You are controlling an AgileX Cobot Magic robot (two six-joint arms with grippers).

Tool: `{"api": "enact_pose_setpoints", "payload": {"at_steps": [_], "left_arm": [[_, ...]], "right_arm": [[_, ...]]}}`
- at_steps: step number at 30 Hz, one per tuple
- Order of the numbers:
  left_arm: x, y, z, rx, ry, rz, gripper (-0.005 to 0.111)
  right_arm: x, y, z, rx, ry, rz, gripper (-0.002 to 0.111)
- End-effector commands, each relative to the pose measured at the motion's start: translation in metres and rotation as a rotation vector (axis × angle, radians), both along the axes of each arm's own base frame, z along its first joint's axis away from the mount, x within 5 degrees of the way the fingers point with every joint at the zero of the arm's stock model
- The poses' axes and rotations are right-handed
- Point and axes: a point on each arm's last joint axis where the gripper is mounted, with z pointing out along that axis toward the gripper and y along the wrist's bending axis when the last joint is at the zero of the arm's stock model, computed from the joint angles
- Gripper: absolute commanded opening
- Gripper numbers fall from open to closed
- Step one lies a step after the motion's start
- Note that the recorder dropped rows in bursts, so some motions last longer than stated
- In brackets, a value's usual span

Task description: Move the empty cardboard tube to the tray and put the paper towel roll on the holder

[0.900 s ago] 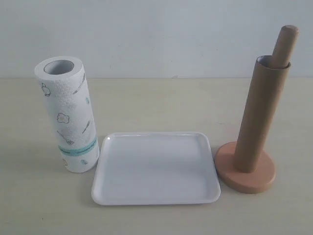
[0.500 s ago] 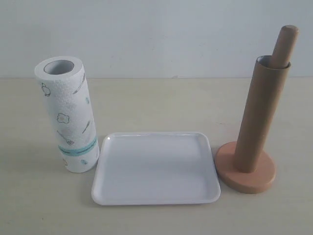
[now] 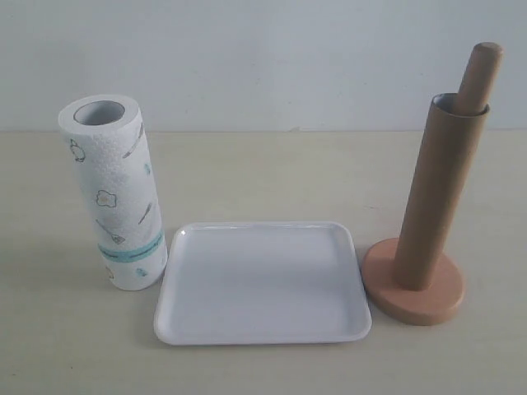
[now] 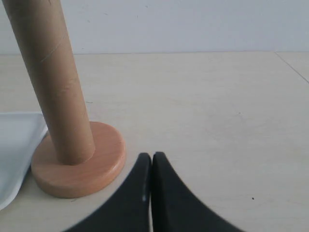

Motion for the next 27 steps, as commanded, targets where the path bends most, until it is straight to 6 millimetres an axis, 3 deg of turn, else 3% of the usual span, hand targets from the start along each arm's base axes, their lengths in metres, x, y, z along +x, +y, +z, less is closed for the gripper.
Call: {"api": "enact_pose_setpoints", "payload": {"at_steps": [1,18,27], "left_arm": [[0.000,0.000,-0.001,-0.007,0.000,0.004,0.005],[0.000,0.000,-0.001,-0.007,0.000,0.004,0.005],[0.000,0.000,-0.001,-0.007,0.000,0.004,0.005]], "right_arm": [[0.000,0.000,0.001,-0.008,-0.013,-0.002,0.000],[0.001,0.000,0.006,-0.007,-0.064,-0.002,0.000],[0.001,0.000,0.042,-0.009,-0.470,-0.001,0.000]]}}
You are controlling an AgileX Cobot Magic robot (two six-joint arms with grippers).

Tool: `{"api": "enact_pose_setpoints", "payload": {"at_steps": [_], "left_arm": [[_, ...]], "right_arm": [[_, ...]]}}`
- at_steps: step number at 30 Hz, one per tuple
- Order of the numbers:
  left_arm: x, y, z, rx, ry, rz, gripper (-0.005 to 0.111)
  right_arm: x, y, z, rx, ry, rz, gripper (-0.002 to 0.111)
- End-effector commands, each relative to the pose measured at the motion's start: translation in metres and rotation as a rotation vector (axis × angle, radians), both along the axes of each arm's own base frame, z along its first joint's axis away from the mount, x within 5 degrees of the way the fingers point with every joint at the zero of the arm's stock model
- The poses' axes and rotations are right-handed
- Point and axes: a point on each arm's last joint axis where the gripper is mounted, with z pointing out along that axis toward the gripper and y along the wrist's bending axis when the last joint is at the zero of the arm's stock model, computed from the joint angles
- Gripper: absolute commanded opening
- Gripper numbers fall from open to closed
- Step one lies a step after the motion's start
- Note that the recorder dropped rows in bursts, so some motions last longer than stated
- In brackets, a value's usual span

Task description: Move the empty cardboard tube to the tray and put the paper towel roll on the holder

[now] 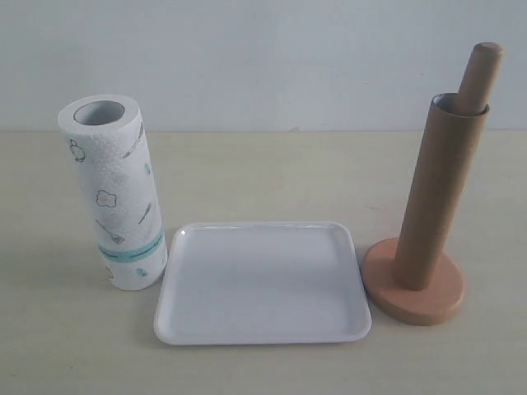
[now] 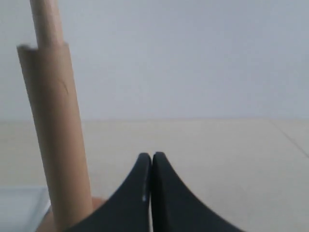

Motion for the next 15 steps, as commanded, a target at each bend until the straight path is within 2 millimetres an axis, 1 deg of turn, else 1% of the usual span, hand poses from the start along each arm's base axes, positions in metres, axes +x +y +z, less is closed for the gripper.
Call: {"api": "enact_pose_setpoints", "payload": {"at_steps": [1,4,6,7,10,15], "left_arm": [[0.000,0.000,-0.001,-0.007,0.000,0.004,0.005],[0.000,0.000,-0.001,-0.007,0.000,0.004,0.005],[0.000,0.000,-0.001,-0.007,0.000,0.004,0.005],[0.000,0.000,-0.001,-0.007,0.000,0.004,0.005],[0.000,0.000,-0.001,-0.007,0.000,0.004,0.005],[0.000,0.000,-0.001,-0.007,0.000,0.004,0.005]], "right_arm": [[-0.003,0.000,0.022,-0.027,-0.250,-0.006,0.000],[-0.009,0.000,0.037,-0.061,-0.422,-0.016,0.000],[-0.011,0.000,0.042,-0.077,-0.478,-0.022,0.000],[-0.011,0.000,0.041,-0.078,-0.472,-0.024,0.000],[-0.014,0.000,0.057,-0.084,-0.471,-0.024,0.000],[-0.007,0.000,0.090,-0.079,-0.373,-0.020,0.000]]}}
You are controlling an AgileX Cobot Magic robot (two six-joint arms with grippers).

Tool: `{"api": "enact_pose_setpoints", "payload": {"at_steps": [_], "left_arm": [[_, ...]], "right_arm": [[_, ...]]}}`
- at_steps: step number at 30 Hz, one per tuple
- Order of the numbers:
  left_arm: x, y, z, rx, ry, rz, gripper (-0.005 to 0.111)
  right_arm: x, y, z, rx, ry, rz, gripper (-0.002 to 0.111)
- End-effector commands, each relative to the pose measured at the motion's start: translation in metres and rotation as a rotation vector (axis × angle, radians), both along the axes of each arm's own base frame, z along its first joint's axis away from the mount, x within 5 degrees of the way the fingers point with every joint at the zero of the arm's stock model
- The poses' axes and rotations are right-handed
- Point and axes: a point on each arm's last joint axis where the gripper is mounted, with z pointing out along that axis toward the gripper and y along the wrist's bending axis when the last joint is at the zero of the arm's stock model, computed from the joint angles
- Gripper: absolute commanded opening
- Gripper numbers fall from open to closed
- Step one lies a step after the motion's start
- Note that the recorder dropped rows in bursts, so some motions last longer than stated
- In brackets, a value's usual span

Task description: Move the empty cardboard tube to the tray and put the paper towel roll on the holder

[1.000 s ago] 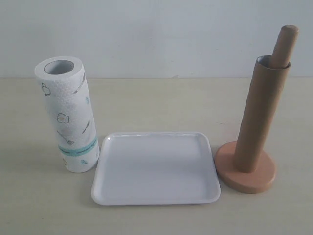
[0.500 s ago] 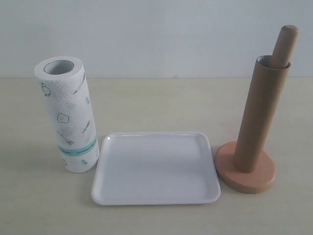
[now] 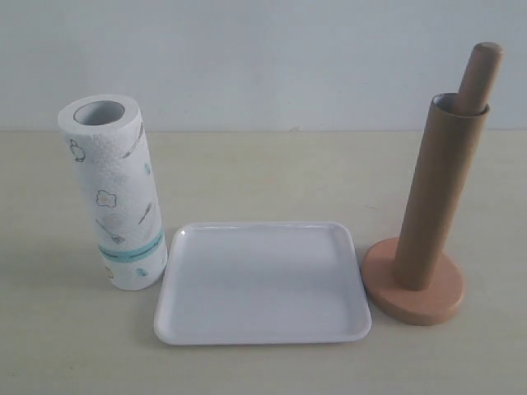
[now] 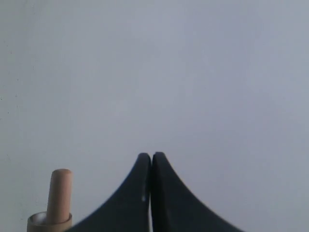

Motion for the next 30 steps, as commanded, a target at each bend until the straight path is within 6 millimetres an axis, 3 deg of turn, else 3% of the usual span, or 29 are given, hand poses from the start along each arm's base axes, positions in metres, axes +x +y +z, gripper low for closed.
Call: {"api": "enact_pose_setpoints", "payload": {"at_steps": [1,5,8,17,23,30], "left_arm": [[0.000,0.000,-0.001,-0.007,0.000,0.004,0.005],[0.000,0.000,-0.001,-0.007,0.000,0.004,0.005],[0.000,0.000,-0.001,-0.007,0.000,0.004,0.005],[0.000,0.000,-0.001,-0.007,0.000,0.004,0.005],[0.000,0.000,-0.001,-0.007,0.000,0.004,0.005],[0.000,0.000,-0.001,-0.007,0.000,0.004,0.005]], "right_arm": [[0.007,0.000,0.026,-0.004,0.069,-0.003,0.000],[0.005,0.000,0.051,0.031,-0.004,0.013,0.000],[0.002,0.000,0.057,0.057,-0.060,0.023,0.000],[0.000,-0.001,0.061,0.230,-0.104,0.117,0.000],[0.005,0.000,0.053,0.206,-0.021,0.095,0.000],[0.062,0.001,0.029,0.176,0.282,0.053,0.000]]}}
